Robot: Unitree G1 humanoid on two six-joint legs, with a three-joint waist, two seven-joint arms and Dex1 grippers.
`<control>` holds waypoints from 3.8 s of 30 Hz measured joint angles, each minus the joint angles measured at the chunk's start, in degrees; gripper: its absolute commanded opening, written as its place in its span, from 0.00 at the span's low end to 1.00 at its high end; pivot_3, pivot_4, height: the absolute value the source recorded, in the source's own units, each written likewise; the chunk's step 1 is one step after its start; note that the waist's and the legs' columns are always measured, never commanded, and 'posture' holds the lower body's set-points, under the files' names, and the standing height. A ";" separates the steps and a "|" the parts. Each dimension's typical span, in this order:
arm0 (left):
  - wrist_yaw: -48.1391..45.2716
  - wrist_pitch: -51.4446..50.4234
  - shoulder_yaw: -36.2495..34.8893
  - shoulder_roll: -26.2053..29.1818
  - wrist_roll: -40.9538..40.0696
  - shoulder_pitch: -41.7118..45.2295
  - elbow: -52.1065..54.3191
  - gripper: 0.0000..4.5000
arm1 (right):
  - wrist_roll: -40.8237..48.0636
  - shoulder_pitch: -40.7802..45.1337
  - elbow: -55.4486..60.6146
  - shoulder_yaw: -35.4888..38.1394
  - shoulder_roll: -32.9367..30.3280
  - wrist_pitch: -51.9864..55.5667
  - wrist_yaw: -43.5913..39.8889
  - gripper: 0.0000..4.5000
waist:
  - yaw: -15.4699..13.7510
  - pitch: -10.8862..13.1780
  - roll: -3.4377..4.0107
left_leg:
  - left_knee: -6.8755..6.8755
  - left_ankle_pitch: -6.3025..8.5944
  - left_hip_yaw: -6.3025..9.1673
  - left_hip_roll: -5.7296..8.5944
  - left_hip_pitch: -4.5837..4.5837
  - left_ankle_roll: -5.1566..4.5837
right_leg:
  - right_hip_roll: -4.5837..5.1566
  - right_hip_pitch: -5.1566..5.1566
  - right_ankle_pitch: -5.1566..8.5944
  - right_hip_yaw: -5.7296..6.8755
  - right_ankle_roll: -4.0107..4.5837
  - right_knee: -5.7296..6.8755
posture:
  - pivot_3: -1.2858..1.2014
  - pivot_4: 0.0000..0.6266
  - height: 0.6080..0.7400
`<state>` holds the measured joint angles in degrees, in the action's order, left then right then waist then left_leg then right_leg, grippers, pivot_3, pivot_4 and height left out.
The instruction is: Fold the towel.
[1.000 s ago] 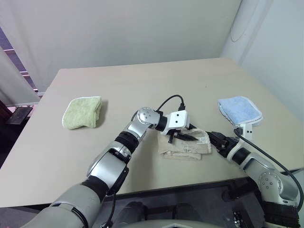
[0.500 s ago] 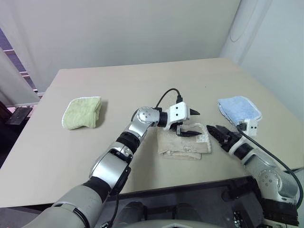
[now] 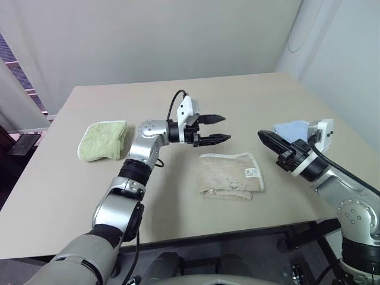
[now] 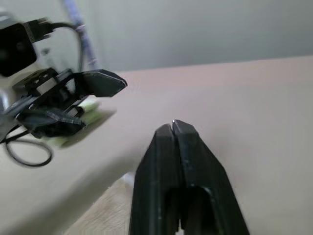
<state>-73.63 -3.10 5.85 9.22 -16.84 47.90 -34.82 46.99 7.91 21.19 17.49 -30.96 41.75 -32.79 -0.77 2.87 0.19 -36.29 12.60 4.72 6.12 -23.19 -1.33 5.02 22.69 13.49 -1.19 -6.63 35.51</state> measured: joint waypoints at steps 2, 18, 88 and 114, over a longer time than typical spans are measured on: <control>-0.94 -1.84 0.09 0.91 -0.15 -1.35 1.30 0.28 | -0.42 0.33 -2.35 -1.58 -0.02 0.02 -1.46 0.00 | 0.00 0.00 0.00 | -0.01 0.00 0.00 0.00 0.04 0.01 | 0.00 -0.04 -0.01 -0.01 0.06 -0.02 | 0.52 0.00 1.00; 1.68 9.61 9.18 0.10 11.86 -9.72 -13.65 0.04 | -15.72 4.38 -31.07 -14.27 7.73 -8.74 -6.99 0.00 | 0.15 -0.30 -0.33 | 0.16 0.12 -0.01 -0.03 0.81 0.19 | -0.04 -0.51 0.04 -0.12 0.23 -0.16 | 0.52 0.00 1.00; 14.12 -75.89 -3.70 15.45 -20.63 -15.99 18.77 1.00 | -5.73 21.76 -46.37 -17.05 4.31 36.27 -25.43 0.99 | 3.54 -0.50 -0.55 | 0.65 0.18 0.31 -0.12 0.71 0.30 | -0.07 -0.12 0.06 -0.11 0.29 -0.03 | 0.52 0.00 1.00; 18.61 -71.23 -4.64 15.79 -20.59 -13.77 14.13 1.00 | 0.33 16.15 -30.42 0.96 14.38 37.10 -9.36 0.00 | 3.06 -0.32 -0.23 | 0.67 0.20 0.29 0.05 0.48 0.36 | 0.00 0.30 -0.07 -0.21 0.37 -0.08 | 0.52 0.00 1.00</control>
<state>-55.02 -74.32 1.21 25.00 -37.44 34.14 -20.69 47.31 24.05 -9.23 18.45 -16.58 78.85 -42.15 2.29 2.55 -0.04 -35.62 12.79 5.01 6.17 -22.71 -0.98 5.03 22.98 13.42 -1.39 -6.26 35.43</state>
